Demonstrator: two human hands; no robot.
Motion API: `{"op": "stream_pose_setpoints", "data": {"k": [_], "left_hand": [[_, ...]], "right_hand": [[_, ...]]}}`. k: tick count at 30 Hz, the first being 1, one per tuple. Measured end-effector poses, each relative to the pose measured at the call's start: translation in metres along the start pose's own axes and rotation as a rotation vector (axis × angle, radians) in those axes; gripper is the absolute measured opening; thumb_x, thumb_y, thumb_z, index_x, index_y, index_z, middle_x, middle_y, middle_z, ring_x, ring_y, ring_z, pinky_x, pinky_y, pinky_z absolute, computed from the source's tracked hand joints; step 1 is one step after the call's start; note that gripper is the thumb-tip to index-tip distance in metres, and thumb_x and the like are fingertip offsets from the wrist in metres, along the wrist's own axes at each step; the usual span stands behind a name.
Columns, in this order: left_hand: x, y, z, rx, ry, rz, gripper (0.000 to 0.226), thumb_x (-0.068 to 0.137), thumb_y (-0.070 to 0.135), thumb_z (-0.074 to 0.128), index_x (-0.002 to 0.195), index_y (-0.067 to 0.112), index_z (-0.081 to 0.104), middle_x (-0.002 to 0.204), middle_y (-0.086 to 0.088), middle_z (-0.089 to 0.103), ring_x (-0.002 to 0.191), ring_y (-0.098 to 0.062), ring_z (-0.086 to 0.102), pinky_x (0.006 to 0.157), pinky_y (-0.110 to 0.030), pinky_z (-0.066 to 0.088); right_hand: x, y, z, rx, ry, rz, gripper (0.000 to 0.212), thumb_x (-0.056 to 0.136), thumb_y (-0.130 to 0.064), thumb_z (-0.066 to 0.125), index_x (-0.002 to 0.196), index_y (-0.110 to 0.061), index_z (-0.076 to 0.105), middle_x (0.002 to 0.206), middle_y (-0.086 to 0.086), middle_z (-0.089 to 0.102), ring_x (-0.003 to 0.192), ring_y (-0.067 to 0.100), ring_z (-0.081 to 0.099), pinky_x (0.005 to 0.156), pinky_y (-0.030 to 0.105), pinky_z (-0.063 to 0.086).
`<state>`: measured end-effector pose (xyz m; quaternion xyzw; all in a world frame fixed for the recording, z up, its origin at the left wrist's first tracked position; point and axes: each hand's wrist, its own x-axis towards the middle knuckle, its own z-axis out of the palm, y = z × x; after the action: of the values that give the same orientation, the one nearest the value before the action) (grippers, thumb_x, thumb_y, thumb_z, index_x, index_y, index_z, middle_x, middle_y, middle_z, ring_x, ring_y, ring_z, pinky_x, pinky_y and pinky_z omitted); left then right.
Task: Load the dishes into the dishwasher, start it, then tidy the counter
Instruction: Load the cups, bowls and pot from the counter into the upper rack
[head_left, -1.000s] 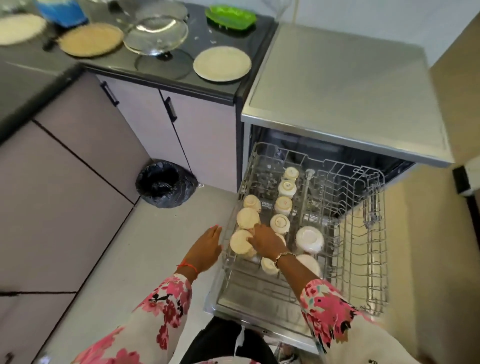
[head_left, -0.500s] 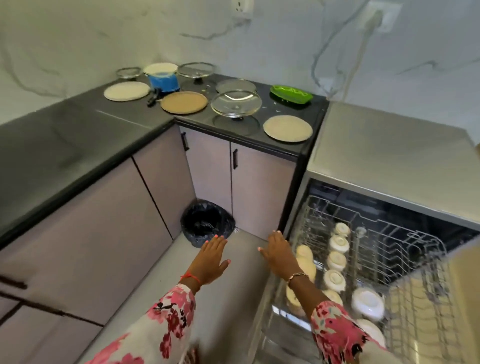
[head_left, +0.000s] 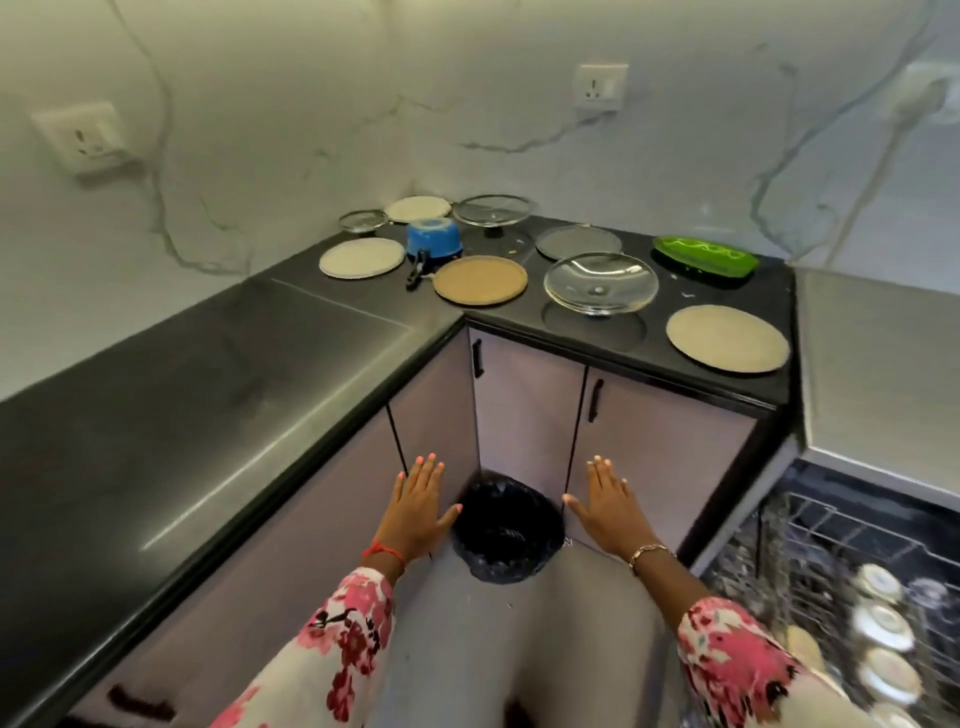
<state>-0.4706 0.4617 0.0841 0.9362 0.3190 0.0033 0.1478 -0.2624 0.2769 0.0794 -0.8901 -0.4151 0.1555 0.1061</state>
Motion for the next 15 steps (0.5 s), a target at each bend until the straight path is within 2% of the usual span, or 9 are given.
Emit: {"op": "stream_pose_setpoints", "data": {"k": [8, 13, 15], "left_hand": [[0.139, -0.082, -0.048, -0.008, 0.171, -0.064, 0.104, 0.065, 0.068, 0.003, 0.148, 0.009, 0.017, 0.158, -0.005, 0.006, 0.146, -0.02, -0.002, 0.117, -0.039, -0.002], [0.217, -0.119, -0.077, 0.023, 0.165, -0.117, 0.102, 0.066, 0.068, 0.0, 0.149, 0.009, 0.012, 0.158, -0.005, 0.003, 0.146, -0.019, -0.005, 0.117, -0.037, -0.005], [0.246, -0.131, -0.087, 0.014, 0.163, -0.138, 0.094, 0.076, 0.067, 0.009, 0.149, 0.009, 0.01, 0.158, -0.006, 0.001, 0.146, -0.02, -0.006, 0.117, -0.038, -0.005]], "right_hand": [[0.166, -0.063, -0.018, -0.075, 0.035, -0.098, 0.073, 0.098, -0.048, 0.026, 0.148, -0.003, -0.002, 0.158, 0.011, -0.005, 0.146, 0.022, -0.006, 0.118, 0.037, 0.001], [0.264, -0.101, -0.042, -0.069, 0.052, -0.136, 0.072, 0.098, -0.047, 0.028, 0.148, -0.003, 0.0, 0.158, 0.011, -0.004, 0.146, 0.022, -0.005, 0.118, 0.035, 0.0], [0.3, -0.115, -0.053, -0.047, 0.066, -0.154, 0.072, 0.098, -0.047, 0.028, 0.148, -0.003, 0.0, 0.158, 0.011, -0.003, 0.146, 0.021, -0.005, 0.119, 0.035, 0.0]]}}
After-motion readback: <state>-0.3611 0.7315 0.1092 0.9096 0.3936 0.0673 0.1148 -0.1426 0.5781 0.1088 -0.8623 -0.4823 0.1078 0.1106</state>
